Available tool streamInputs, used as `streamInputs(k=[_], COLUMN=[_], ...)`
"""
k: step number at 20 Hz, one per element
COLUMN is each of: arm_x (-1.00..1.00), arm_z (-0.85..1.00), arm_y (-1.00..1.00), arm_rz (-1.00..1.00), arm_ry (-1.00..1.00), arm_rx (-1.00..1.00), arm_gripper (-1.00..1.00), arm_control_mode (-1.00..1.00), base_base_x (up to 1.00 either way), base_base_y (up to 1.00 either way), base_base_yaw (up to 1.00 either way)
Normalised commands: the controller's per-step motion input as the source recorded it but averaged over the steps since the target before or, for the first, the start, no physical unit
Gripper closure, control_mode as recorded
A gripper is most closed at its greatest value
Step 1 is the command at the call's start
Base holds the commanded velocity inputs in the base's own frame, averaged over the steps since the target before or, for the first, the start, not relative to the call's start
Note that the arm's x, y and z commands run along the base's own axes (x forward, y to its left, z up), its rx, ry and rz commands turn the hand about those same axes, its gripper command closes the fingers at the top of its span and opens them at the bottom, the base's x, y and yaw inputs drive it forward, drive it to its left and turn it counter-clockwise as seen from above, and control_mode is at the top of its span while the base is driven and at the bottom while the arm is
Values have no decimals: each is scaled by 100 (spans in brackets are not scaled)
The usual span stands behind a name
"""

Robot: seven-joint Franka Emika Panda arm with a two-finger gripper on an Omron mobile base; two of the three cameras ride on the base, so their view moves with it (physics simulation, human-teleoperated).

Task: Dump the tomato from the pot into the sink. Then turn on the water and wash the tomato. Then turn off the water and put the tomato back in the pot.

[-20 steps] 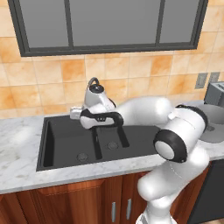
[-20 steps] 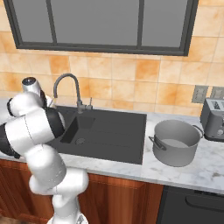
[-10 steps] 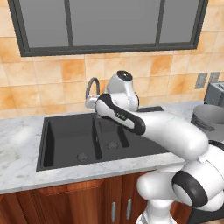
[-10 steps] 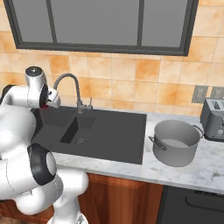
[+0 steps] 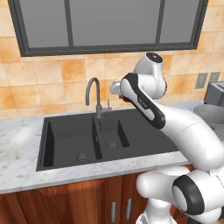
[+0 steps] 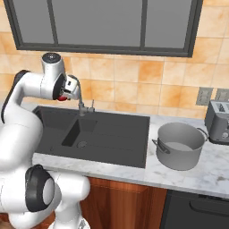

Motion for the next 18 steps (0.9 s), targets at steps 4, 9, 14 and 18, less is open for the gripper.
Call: streamInputs(k=[4, 9, 14, 18], arm_x=[-2, -14, -11, -9], arm_z=[13, 0, -1, -4], arm_y=[-100, -100, -100, -100], arm_rz=[-4, -11, -14, -17], arm_ry=[0, 0, 1, 1], arm_rx=[-8, -2, 0, 0], arm_gripper=[100, 100, 100, 100], arm_control_mode=[-100, -100, -100, -100], base_base_x=[0, 0, 0, 0], base_base_y=[0, 0, 0, 0], base_base_yaw=[0, 0, 0, 0])
